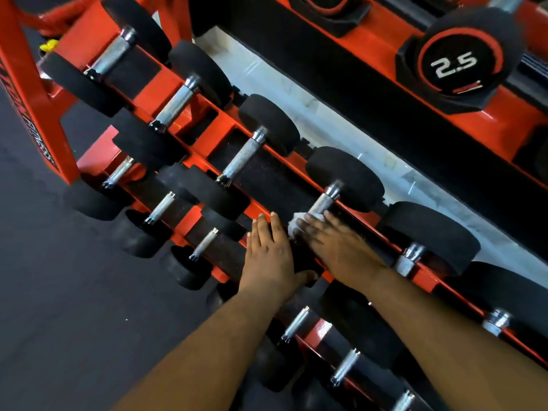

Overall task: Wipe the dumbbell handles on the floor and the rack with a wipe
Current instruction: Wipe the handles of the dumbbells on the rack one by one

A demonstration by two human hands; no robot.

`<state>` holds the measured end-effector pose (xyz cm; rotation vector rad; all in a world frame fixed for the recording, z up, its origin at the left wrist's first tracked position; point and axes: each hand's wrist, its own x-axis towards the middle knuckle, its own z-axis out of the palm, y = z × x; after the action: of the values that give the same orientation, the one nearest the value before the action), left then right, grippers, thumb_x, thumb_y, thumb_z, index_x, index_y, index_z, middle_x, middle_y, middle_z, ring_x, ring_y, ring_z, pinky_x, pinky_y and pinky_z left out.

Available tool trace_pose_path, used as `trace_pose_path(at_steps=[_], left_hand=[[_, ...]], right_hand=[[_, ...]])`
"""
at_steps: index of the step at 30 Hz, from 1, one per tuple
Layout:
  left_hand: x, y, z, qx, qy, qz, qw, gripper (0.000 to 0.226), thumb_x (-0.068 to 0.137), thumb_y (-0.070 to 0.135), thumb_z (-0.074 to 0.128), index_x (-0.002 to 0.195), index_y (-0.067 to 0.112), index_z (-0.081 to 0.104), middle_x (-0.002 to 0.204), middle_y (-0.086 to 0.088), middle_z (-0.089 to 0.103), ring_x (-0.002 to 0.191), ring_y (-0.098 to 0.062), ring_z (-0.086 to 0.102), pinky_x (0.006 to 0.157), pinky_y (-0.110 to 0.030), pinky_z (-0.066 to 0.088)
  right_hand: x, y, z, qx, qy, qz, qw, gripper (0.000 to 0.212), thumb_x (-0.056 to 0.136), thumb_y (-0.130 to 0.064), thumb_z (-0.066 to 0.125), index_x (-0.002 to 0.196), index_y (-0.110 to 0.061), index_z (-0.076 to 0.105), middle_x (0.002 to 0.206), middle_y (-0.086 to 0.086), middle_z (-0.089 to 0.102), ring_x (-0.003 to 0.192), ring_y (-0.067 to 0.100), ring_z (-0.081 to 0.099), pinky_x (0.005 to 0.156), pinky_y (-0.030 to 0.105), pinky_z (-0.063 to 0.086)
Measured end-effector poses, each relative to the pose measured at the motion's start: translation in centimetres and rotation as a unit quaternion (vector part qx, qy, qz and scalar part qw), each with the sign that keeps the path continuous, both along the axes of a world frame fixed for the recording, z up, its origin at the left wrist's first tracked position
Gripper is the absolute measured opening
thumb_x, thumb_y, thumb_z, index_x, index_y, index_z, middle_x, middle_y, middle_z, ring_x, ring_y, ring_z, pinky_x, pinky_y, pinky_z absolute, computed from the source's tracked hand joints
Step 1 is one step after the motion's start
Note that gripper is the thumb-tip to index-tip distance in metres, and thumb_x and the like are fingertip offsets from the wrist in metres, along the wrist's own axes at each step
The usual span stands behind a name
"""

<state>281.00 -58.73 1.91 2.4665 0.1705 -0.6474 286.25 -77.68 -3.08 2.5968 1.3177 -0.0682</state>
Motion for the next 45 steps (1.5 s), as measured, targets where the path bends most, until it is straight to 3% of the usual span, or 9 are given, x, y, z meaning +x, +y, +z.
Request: trace_pose_path(at_steps=[5,11,16,20,26,31,36,42,45], left_hand=[[0.7,0.2,0.3,0.016,0.033,-0.034,0.999,0.135,0.078,0.065,0.075,0.158,0.014,-0.02,0.165,-0.022,-0.021,0.153,-0.035,-0.025,0.126,-0.049,-0.009],[1.3,0.8,0.6,0.004,0.068,-0.065,0.996,0.128,0.08,0.06,0.075,0.159,0.019,-0.017,0.163,-0.024,-0.026,0.151,-0.036,-0.028,0.126,-0.052,-0.007],[1.1,0.8,0.5,0.0,0.065,-0.062,0.996,0.13,0.081,0.057,0.077,0.159,0.019,-0.019,0.162,-0.025,-0.028,0.151,-0.036,-0.028,0.126,-0.051,-0.008],[1.1,0.7,0.3,-0.004,0.059,-0.055,0.997,0.13,0.079,0.055,0.079,0.159,0.022,-0.017,0.163,-0.023,-0.027,0.152,-0.035,-0.027,0.126,-0.05,-0.008],[1.0,0.7,-0.2,0.002,0.051,-0.051,0.997,0.132,0.077,0.059,0.079,0.159,0.023,-0.017,0.164,-0.021,-0.026,0.152,-0.034,-0.026,0.126,-0.047,-0.009],[0.9,0.8,0.0,0.004,0.053,-0.048,0.997,0.132,0.075,0.06,0.08,0.159,0.025,-0.016,0.165,-0.019,-0.025,0.153,-0.032,-0.025,0.127,-0.047,-0.007],[1.1,0.6,0.5,0.015,0.063,-0.042,0.997,0.135,0.073,0.061,0.081,0.16,0.024,-0.016,0.165,-0.02,-0.023,0.154,-0.032,-0.022,0.126,-0.043,-0.008],[1.1,0.4,1.2,0.016,0.07,-0.03,0.997,0.134,0.074,0.057,0.083,0.16,0.027,-0.015,0.166,-0.016,-0.022,0.155,-0.03,-0.018,0.125,-0.042,-0.003],[1.0,0.4,1.0,0.023,0.074,-0.027,0.997,0.134,0.073,0.059,0.082,0.16,0.028,-0.015,0.167,-0.014,-0.022,0.155,-0.031,-0.018,0.126,-0.043,-0.001]], right_hand=[[1.7,0.9,0.1,0.021,-0.048,-0.19,0.98,0.066,0.092,-0.01,0.037,0.157,-0.012,0.03,0.165,0.011,0.023,0.154,0.026,0.017,0.124,0.047,0.017],[0.4,0.5,0.6,0.014,0.06,-0.008,0.998,0.068,0.086,-0.008,0.06,0.151,-0.017,0.045,0.159,0.002,0.04,0.149,0.021,0.032,0.119,0.048,0.033],[1.6,1.1,0.2,0.065,-0.026,-0.193,0.979,0.078,0.085,-0.001,0.059,0.157,-0.014,0.031,0.165,0.008,0.025,0.153,0.025,0.019,0.124,0.044,0.021],[-0.5,0.9,-0.9,0.1,0.071,-0.054,0.991,0.071,0.085,-0.004,0.072,0.15,-0.013,0.046,0.157,0.005,0.042,0.147,0.025,0.035,0.118,0.047,0.034],[1.3,0.3,-0.1,0.082,-0.03,-0.189,0.978,0.077,0.085,0.002,0.054,0.157,-0.014,0.032,0.165,0.006,0.026,0.152,0.025,0.022,0.123,0.046,0.016],[-1.0,0.1,-1.4,0.105,0.045,-0.049,0.992,0.059,0.09,-0.007,0.047,0.149,-0.013,0.047,0.159,0.006,0.039,0.149,0.027,0.032,0.12,0.048,0.023],[0.9,1.1,-0.2,0.12,0.029,-0.241,0.963,0.075,0.087,-0.003,0.046,0.159,-0.01,0.025,0.167,0.012,0.017,0.154,0.03,0.014,0.124,0.046,0.022],[-1.5,2.7,-1.1,0.239,0.04,-0.3,0.923,0.067,0.079,-0.003,0.056,0.146,0.0,0.048,0.154,0.02,0.042,0.141,0.038,0.043,0.109,0.046,0.039],[-0.6,3.0,-1.3,0.243,0.043,-0.334,0.91,0.075,0.083,0.001,0.064,0.152,-0.003,0.035,0.161,0.019,0.029,0.145,0.038,0.035,0.112,0.045,0.04]])
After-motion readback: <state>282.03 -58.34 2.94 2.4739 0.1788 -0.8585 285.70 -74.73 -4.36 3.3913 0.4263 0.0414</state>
